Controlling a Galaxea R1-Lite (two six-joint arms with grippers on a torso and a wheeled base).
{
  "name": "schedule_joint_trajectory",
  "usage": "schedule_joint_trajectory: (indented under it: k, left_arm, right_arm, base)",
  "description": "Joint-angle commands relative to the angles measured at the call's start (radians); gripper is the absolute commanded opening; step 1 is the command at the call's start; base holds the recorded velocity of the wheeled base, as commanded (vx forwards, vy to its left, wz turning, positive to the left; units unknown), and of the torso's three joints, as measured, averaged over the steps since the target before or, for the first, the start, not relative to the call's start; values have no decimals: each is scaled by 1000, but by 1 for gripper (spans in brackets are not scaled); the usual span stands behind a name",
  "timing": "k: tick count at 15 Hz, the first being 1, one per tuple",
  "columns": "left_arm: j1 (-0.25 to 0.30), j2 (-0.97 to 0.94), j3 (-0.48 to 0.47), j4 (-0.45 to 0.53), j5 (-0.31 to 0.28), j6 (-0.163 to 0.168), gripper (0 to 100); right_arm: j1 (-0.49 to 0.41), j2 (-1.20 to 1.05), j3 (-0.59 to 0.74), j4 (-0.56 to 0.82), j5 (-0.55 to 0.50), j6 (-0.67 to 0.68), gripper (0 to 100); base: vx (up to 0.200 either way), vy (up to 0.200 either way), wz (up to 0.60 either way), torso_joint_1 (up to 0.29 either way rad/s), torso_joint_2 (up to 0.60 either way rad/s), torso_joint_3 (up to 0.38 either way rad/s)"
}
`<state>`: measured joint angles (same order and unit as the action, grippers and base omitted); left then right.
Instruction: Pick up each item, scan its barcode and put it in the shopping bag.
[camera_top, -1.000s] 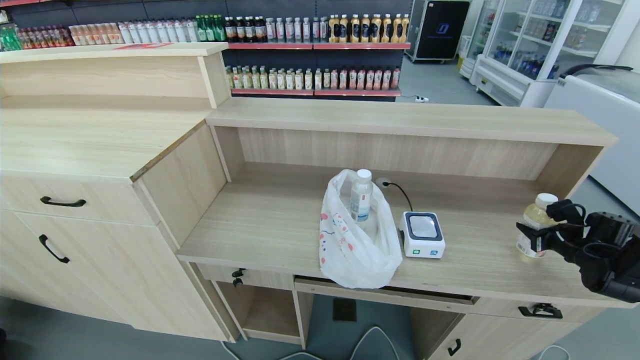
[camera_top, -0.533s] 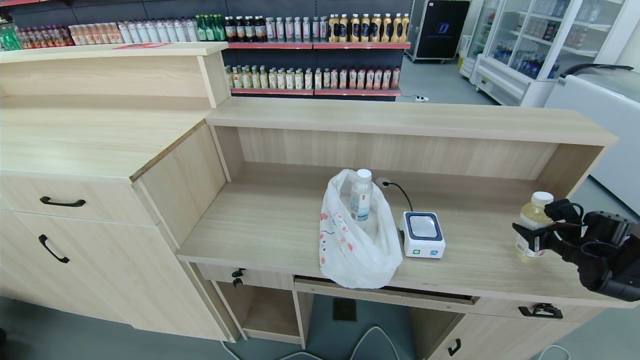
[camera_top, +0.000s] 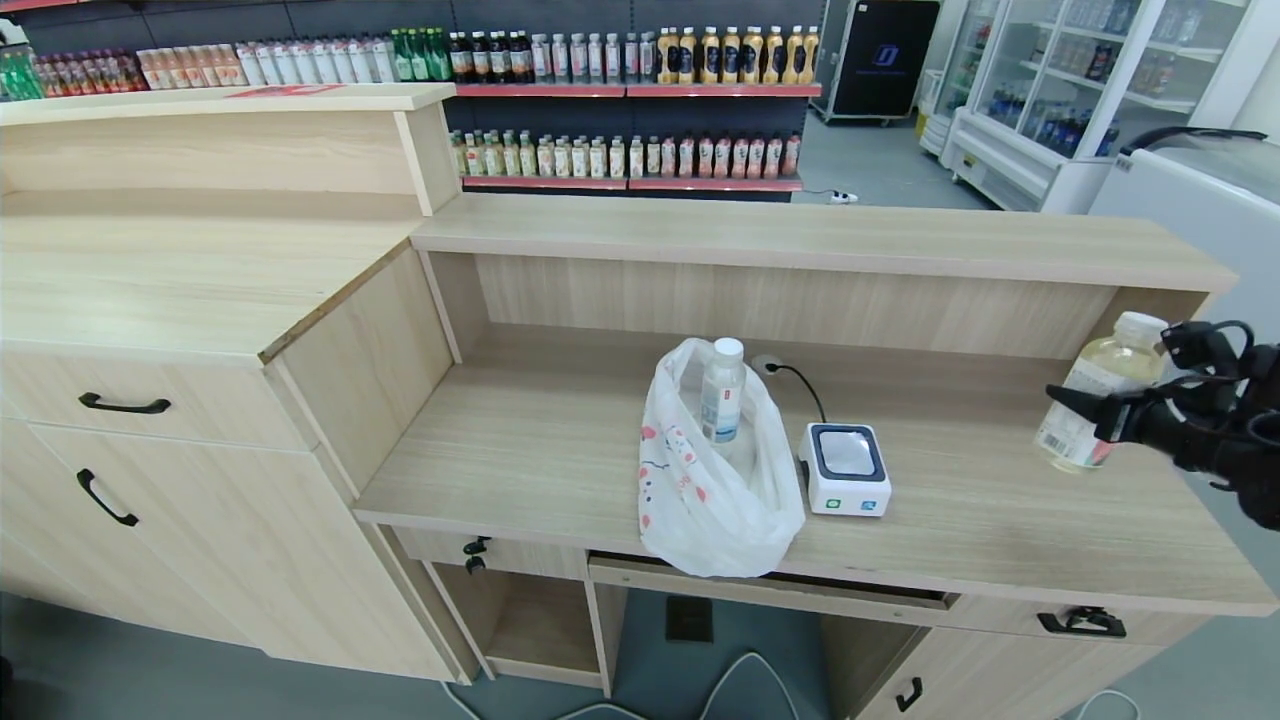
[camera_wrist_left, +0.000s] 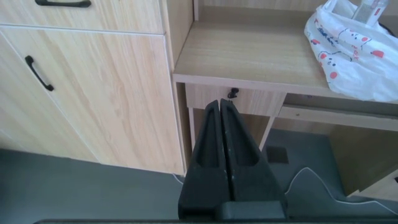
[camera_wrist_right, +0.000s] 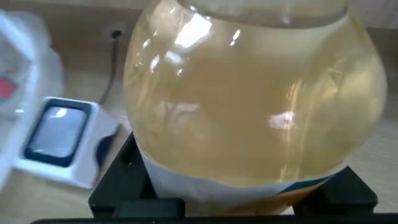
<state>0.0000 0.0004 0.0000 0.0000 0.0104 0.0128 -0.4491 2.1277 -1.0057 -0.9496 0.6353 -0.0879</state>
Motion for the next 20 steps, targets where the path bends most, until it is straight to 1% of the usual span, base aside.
schedule_joint_trajectory:
  k: [1, 3, 4, 5, 6, 9, 10, 13, 15, 16, 18, 20]
  left_arm:
    - [0, 0, 0, 0, 0, 1, 0]
    - [0, 0, 0, 0, 0, 0, 0]
    - [0, 0, 0, 0, 0, 0, 0]
    - [0, 0, 0, 0, 0, 0, 0]
    - [0, 0, 0, 0, 0, 1, 0]
    - [0, 0, 0, 0, 0, 0, 0]
    - [0, 0, 0, 0, 0, 0, 0]
    - [0, 0, 0, 0, 0, 1, 0]
    - [0, 0, 0, 0, 0, 1, 0]
    - [0, 0, 0, 0, 0, 1, 0]
    - [0, 0, 0, 0, 0, 0, 0]
    - [0, 0, 0, 0, 0, 0, 0]
  right_arm:
    - [17, -371, 194, 124, 236, 117, 0]
    - [60, -506, 279, 144, 411, 204, 0]
    - [98, -557, 296, 144, 455, 264, 0]
    - [129, -588, 296, 146, 480, 313, 0]
    - [196, -643, 286, 146, 503, 433, 0]
    - [345, -733, 243, 147, 503, 674, 0]
    - [380, -755, 246, 147, 503, 703, 0]
    - [474, -822, 279, 169, 503, 709, 0]
    - [504, -865, 319, 173, 501, 709, 0]
    - [529, -908, 365, 173, 501, 709, 0]
    - [553, -959, 417, 173, 500, 708, 0]
    - [583, -985, 446, 173, 497, 708, 0]
  base:
    - [0, 0, 0, 0, 0, 0]
    - [0, 0, 0, 0, 0, 0]
    - [0, 0, 0, 0, 0, 0]
    - [0, 0, 0, 0, 0, 0]
    - [0, 0, 0, 0, 0, 0]
    - [0, 0, 0, 0, 0, 0]
    - [0, 0, 0, 0, 0, 0]
    - [0, 0, 0, 0, 0, 0]
    - [0, 0, 0, 0, 0, 0]
    - [0, 0, 0, 0, 0, 0]
    - [0, 0, 0, 0, 0, 0]
    - [0, 0, 0, 0, 0, 0]
